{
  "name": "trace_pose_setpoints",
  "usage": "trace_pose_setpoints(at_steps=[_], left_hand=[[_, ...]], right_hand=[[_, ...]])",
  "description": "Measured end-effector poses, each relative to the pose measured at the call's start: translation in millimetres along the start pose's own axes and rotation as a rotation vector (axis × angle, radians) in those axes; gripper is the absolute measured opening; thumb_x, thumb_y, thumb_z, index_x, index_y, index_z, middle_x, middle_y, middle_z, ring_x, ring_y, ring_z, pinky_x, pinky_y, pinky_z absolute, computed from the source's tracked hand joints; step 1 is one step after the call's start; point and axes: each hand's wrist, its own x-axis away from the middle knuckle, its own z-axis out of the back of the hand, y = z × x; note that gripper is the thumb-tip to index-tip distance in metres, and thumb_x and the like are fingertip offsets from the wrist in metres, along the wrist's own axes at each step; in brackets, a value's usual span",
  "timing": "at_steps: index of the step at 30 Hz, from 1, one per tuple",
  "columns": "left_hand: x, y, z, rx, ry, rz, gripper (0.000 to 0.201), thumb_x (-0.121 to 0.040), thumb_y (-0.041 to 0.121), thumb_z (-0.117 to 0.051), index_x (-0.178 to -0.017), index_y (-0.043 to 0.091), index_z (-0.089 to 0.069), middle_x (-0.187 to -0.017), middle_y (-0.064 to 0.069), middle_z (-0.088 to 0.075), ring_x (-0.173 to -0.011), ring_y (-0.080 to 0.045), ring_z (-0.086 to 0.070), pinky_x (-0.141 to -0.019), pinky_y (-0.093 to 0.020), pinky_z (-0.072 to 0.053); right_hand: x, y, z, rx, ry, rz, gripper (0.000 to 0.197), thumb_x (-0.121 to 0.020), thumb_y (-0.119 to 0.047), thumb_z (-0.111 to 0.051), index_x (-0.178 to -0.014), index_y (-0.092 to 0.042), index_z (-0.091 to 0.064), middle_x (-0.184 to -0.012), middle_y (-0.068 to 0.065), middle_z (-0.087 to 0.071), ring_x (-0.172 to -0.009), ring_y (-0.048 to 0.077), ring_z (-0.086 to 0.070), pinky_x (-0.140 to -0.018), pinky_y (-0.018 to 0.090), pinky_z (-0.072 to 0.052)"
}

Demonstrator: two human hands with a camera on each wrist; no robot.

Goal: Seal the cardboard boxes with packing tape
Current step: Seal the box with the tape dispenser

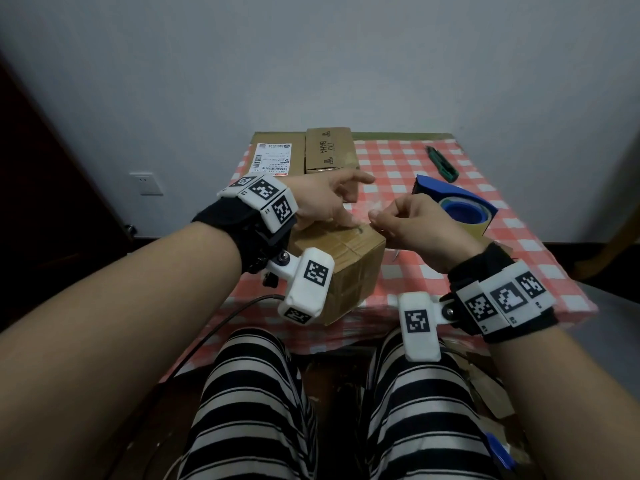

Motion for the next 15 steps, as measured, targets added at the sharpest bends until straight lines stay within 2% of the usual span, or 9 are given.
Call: trace_pose_setpoints(at_steps=[4,8,10,12,13,15], left_hand=[[0,3,-5,-0.088,0.029,0.014,0.065,-0.079,0.006,-0.075,-0.136,0.025,-0.050,-0.121,0.003,-0.051,-0.118,-0.013,-0.048,-0.101,-0.029,-0.044],[0,9,-9,-0.194,0.065,0.044,0.059,-0.079,0.018,-0.078,-0.133,0.023,-0.054,-0.117,0.009,-0.053,-0.114,-0.009,-0.050,-0.091,-0.021,-0.039],[1,12,-10,-0.237,0.083,0.063,0.050,-0.079,0.025,-0.079,-0.125,0.026,-0.062,-0.116,0.010,-0.058,-0.107,-0.007,-0.053,-0.086,-0.019,-0.038],[3,12,-10,-0.267,0.081,0.079,0.032,-0.080,0.028,-0.077,-0.111,0.028,-0.070,-0.107,0.010,-0.064,-0.094,-0.003,-0.056,-0.072,-0.018,-0.037],[3,12,-9,-0.275,0.076,0.079,0.022,-0.081,0.028,-0.076,-0.103,0.028,-0.073,-0.104,0.010,-0.066,-0.091,-0.003,-0.057,-0.069,-0.018,-0.038],[4,8,-9,-0.262,0.071,0.075,0.008,-0.081,0.025,-0.076,-0.089,0.027,-0.074,-0.099,0.008,-0.068,-0.094,-0.008,-0.059,-0.078,-0.023,-0.044]], right_hand=[[-1,3,1,0.030,0.013,0.008,0.031,-0.095,-0.011,-0.061,-0.065,-0.006,-0.059,-0.066,0.007,-0.064,-0.055,0.006,-0.063,-0.055,0.016,-0.052],[-1,6,0,0.051,0.041,-0.001,0.033,-0.095,-0.011,-0.062,-0.061,-0.007,-0.059,-0.061,0.005,-0.062,-0.053,0.006,-0.059,-0.054,0.014,-0.050],[-2,7,0,0.057,0.051,-0.009,0.033,-0.094,-0.012,-0.063,-0.061,-0.008,-0.059,-0.061,0.005,-0.061,-0.053,0.006,-0.058,-0.055,0.014,-0.050],[-2,9,1,0.047,0.051,-0.013,0.032,-0.093,-0.011,-0.063,-0.062,-0.008,-0.059,-0.061,0.005,-0.061,-0.053,0.006,-0.058,-0.055,0.015,-0.050],[-2,10,0,0.035,0.046,-0.018,0.030,-0.093,-0.009,-0.063,-0.063,-0.006,-0.059,-0.061,0.005,-0.061,-0.053,0.006,-0.058,-0.054,0.015,-0.050],[-2,11,-2,-0.006,0.024,-0.044,0.027,-0.092,-0.007,-0.063,-0.067,-0.003,-0.058,-0.064,0.007,-0.061,-0.054,0.007,-0.059,-0.055,0.015,-0.052]])
